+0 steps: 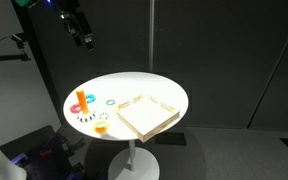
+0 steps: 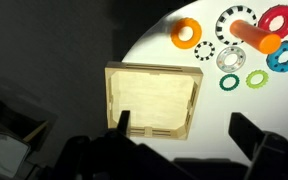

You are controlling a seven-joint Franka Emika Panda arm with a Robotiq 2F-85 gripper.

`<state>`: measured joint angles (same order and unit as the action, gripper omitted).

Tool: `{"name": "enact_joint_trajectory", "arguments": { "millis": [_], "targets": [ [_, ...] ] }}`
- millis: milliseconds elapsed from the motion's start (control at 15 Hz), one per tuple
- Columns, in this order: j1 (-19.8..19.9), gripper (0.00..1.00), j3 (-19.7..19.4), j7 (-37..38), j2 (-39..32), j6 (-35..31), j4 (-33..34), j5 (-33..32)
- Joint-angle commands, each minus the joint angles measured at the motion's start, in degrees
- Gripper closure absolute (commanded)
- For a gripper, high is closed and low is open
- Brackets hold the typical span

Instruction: Pick up the orange ring and put it on the ring holder

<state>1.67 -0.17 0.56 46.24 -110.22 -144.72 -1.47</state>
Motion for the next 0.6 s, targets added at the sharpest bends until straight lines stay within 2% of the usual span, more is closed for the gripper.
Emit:
{"name": "enact_joint_trajectory", "arguments": {
  "millis": [0, 533],
  "targets": [
    [-0.6, 0.0, -0.11, 0.14, -1.14, 0.57, 0.94, 0.64],
    [-3.03, 0.0, -0.98, -1.44, -5.75, 5.24, 1.61, 4.71]
  ]
}}
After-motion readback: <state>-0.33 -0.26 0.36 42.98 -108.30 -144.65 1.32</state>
